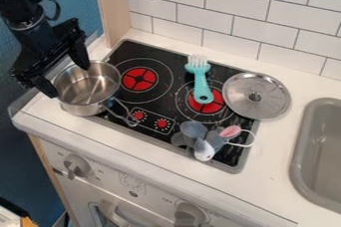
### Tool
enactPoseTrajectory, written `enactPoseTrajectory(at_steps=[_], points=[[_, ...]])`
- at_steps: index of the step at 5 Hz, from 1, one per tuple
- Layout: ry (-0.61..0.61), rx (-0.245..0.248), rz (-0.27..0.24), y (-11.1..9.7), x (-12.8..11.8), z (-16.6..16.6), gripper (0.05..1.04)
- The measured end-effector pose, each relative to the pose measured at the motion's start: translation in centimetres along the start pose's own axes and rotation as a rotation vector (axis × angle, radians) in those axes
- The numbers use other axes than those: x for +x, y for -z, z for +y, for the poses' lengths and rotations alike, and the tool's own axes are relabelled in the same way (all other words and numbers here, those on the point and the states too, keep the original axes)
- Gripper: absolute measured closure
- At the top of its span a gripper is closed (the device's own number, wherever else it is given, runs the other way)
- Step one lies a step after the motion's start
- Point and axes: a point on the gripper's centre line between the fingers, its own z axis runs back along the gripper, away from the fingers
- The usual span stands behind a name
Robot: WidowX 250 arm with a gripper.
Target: Moved the object above the silver pot
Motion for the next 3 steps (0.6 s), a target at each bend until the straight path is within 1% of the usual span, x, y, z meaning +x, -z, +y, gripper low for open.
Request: enactPoseTrajectory(at_steps=[1, 2, 3], points=[[-0.003, 0.020, 0.019, 0.6, -0.3, 0.3, 0.082], [0.035, 0.046, 0.018, 0.3, -1.2, 0.6, 0.082], [0.074, 0.095, -0.137, -0.2, -2.2, 0.2, 0.083]])
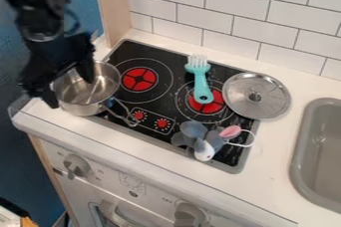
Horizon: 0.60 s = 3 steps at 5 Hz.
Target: Moved the object above the silver pot
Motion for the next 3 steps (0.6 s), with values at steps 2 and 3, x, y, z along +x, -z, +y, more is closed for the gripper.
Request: enactPoseTrajectory(at_steps=[2, 3], points=[[0.214, -0.114, 0.142, -3.5, -6.7, -1.3, 0.082], [0.276, -0.129, 0.218, -3.8, -9.8, -2.3, 0.082]])
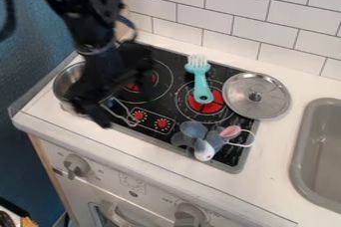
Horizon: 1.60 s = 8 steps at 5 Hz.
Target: Moved the object above the silver pot
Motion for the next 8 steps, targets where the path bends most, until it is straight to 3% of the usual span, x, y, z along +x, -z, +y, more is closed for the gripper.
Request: enactPoseTrajectory(at_steps=[1, 2, 4, 6, 7, 8], points=[[0.063, 0.046, 0.040, 1.6, -2.6, -1.7, 0.082], [0.112, 0.056, 0.060, 3.2, -4.4, -3.7, 0.083], [0.091, 0.044, 0.031, 5.0, -4.8, -6.2, 0.082], [0.067, 0.071, 0.019, 7.4, -4.6, -6.9, 0.134], [0.041, 0.070, 0.003, 8.0, -4.0, -6.5, 0.391], [0.043, 0.084, 0.028, 8.0, -4.0, -6.2, 0.579]])
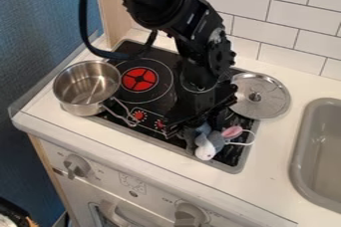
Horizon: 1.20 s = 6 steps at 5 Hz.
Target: Moved the object above the silver pot
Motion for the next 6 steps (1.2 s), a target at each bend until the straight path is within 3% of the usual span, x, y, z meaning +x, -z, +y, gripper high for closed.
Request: enactPoseTrajectory(at_steps=[1, 2, 3, 4, 5, 6], points=[[0.033, 0.020, 0.057, -0.7, -0.2, 0.6, 0.662], [0.034, -0.011, 0.072, -2.5, 0.8, 0.0, 0.691], [-0.006, -0.039, 0.086, -4.7, 3.2, -0.6, 0.692], [-0.075, -0.087, 0.048, -7.1, 7.9, -1.5, 0.692], [-0.187, -0.079, 0.017, -6.7, 12.4, -1.6, 0.692], [-0.280, -0.051, -0.007, -5.0, 16.6, -2.2, 0.692]])
